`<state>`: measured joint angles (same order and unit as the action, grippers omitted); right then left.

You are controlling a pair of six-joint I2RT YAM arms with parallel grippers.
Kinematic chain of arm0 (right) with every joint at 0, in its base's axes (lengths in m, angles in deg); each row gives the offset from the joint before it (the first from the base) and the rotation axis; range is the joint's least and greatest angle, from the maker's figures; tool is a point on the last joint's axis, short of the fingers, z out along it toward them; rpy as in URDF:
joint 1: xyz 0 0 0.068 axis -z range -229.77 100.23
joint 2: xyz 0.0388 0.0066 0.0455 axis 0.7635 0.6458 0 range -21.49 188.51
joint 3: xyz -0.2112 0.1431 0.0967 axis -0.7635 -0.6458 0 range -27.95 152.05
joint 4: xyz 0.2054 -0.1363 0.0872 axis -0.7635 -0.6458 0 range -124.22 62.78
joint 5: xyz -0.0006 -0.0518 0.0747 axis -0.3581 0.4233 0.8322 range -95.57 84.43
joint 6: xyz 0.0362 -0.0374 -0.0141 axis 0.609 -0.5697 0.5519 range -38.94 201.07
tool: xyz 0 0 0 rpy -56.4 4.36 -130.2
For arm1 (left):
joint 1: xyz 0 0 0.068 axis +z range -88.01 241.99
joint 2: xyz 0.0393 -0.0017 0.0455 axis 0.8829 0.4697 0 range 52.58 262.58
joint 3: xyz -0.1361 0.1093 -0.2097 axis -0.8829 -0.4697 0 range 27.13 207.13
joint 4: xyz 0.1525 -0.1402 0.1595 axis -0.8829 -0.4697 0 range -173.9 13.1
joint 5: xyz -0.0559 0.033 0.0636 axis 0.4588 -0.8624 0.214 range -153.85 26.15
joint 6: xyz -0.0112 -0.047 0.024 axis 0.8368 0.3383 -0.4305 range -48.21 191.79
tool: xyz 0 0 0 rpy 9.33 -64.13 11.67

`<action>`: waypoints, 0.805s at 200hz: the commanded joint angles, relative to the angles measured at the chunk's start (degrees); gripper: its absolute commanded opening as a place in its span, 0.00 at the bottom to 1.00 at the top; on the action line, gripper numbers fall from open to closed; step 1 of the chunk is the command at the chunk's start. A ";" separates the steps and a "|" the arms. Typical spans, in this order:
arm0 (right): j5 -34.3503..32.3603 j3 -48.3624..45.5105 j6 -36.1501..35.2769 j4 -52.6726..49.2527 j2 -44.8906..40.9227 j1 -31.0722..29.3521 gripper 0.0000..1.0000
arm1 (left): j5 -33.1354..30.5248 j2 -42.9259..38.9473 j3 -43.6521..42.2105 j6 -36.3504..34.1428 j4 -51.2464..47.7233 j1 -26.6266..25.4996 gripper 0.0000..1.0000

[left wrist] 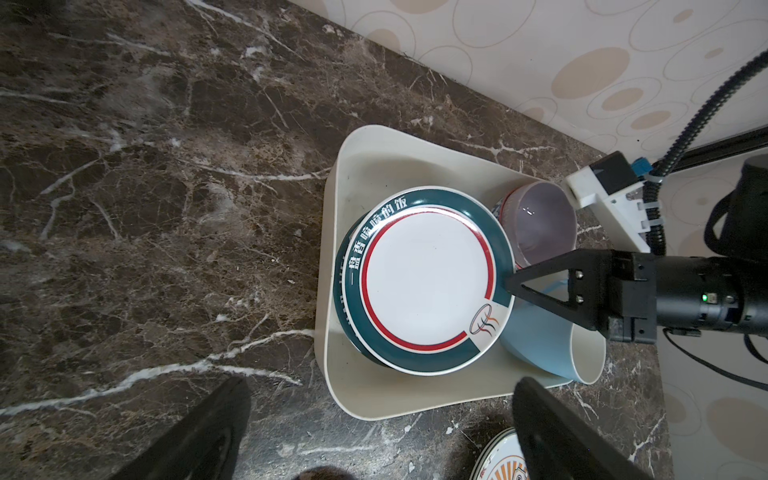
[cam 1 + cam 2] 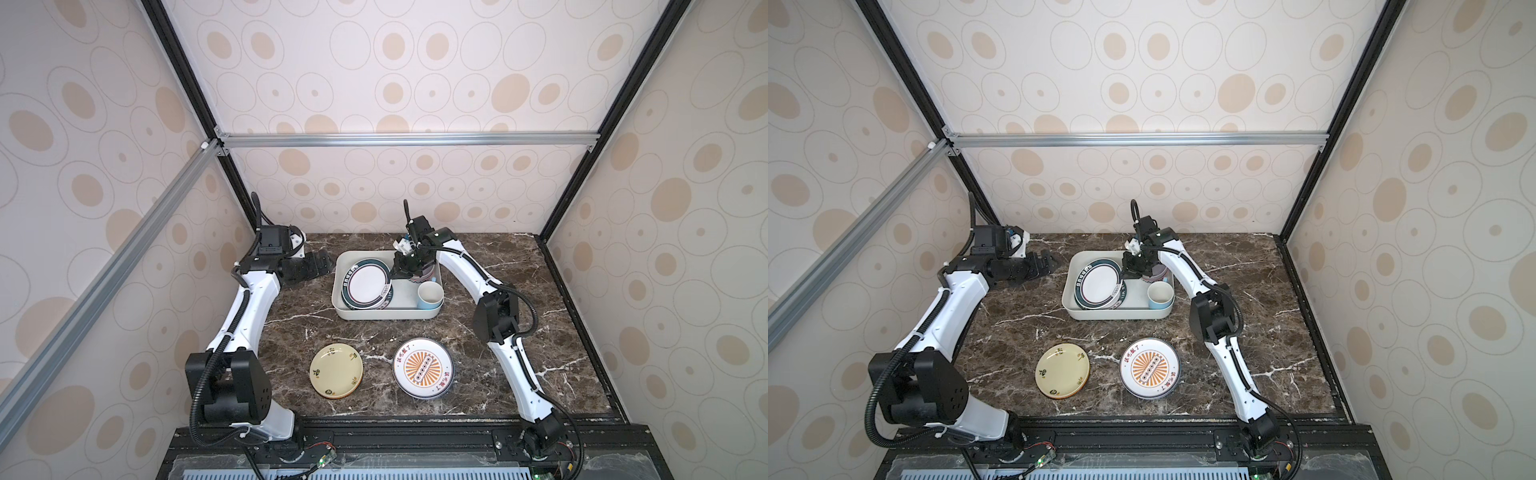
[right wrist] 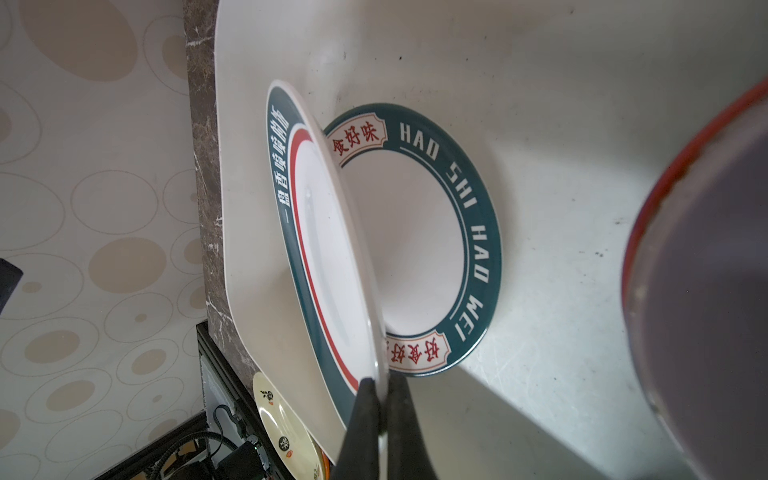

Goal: Place the mixed dishes into the plastic bin
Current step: 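Lower the red-ringed plate into the bin onto the green-rimmed plate with the right gripper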

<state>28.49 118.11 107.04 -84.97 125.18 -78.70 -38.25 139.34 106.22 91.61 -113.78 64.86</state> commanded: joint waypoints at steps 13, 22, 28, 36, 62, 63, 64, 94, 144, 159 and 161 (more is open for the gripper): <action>0.91 1.33 -1.32 -0.27 2.39 -0.54 0.00 | -0.51 -2.12 -0.50 -1.35 -0.14 0.51 0.99; 0.73 1.33 -1.45 -0.26 2.41 -0.51 0.00 | -0.67 -2.12 -0.52 -1.32 -0.12 0.64 0.99; 0.69 1.32 -1.52 -0.25 2.41 -0.53 0.00 | -0.73 -2.12 -0.59 -1.31 -0.19 0.59 0.99; 0.44 1.32 -1.68 -0.24 2.56 -0.47 0.00 | -0.71 -2.12 -0.60 -1.27 -0.20 0.60 0.99; 0.29 1.68 -1.98 -0.48 3.20 -0.46 0.00 | -0.73 -1.95 -0.70 -1.23 -0.03 0.64 0.99; 0.25 1.69 -1.98 -0.45 3.28 -0.49 0.00 | -0.73 -1.90 -0.70 -1.21 -0.03 0.64 0.99; 0.19 1.69 -1.98 -0.48 3.28 -0.50 0.00 | -0.69 -1.88 -0.69 -1.15 0.01 0.64 0.99; -0.22 1.68 -2.58 -0.97 3.64 -0.50 0.00 | -0.79 -1.68 -0.65 -1.03 -0.03 0.72 0.99; -0.49 1.69 -3.38 -1.05 3.93 -0.39 0.03 | -0.64 -0.72 -0.35 -1.09 0.14 0.73 0.99; -0.62 1.69 -3.56 -1.25 3.93 -0.42 0.05 | -0.56 -0.46 -0.16 -1.01 0.16 0.73 0.99; -0.66 1.69 -3.55 -1.28 3.96 -0.40 0.05 | -0.56 -0.46 -0.16 -1.07 0.19 0.73 0.99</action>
<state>27.99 118.19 105.10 -85.02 128.28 -78.68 -38.66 139.26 105.32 91.63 -113.80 65.10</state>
